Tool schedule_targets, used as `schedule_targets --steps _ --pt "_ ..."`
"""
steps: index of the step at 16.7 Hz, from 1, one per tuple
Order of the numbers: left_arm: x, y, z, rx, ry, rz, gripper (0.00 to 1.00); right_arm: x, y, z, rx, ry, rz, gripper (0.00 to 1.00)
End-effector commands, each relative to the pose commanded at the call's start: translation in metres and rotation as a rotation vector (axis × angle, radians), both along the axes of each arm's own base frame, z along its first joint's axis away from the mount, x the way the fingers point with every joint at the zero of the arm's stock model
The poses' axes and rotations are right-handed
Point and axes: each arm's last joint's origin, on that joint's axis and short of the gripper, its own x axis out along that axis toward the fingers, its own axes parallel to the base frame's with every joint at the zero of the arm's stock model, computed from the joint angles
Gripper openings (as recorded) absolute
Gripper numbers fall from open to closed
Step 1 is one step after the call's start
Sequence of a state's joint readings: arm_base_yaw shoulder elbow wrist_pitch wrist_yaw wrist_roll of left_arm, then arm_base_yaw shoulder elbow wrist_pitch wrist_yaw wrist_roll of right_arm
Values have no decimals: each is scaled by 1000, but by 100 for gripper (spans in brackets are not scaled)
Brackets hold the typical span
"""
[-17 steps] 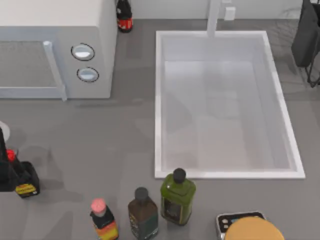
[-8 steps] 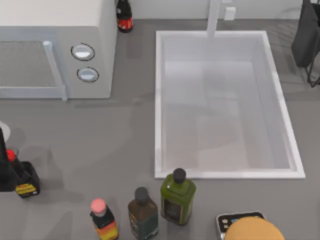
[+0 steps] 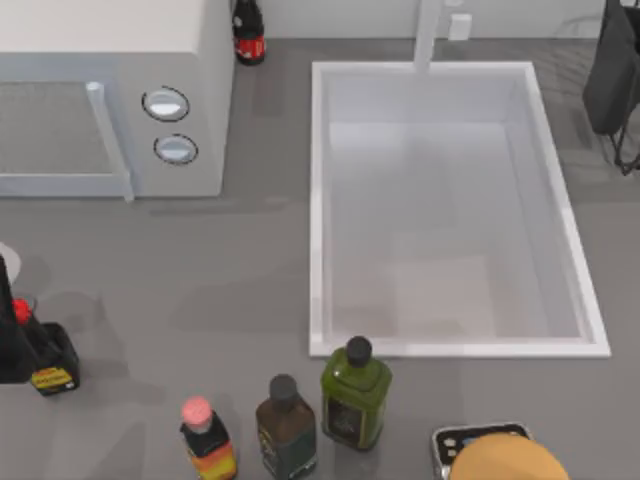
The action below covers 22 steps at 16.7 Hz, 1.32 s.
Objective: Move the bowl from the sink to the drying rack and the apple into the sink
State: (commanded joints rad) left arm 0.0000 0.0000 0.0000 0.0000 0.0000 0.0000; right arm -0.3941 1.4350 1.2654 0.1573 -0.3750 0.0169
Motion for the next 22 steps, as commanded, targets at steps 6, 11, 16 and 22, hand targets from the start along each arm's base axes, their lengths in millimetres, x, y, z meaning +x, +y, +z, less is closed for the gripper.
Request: schedule_targets --steps 6,11,16,22 --pt "0 0 0 0 0 0 100 51 -2 -94 -13 -32 0 0" --pt "0 0 0 0 0 0 100 60 7 -154 -9 -22 -4 0" --pt "0 0 0 0 0 0 100 61 8 -159 -7 -17 -4 0" --pt "0 0 0 0 0 0 100 61 8 -159 -7 -17 -4 45"
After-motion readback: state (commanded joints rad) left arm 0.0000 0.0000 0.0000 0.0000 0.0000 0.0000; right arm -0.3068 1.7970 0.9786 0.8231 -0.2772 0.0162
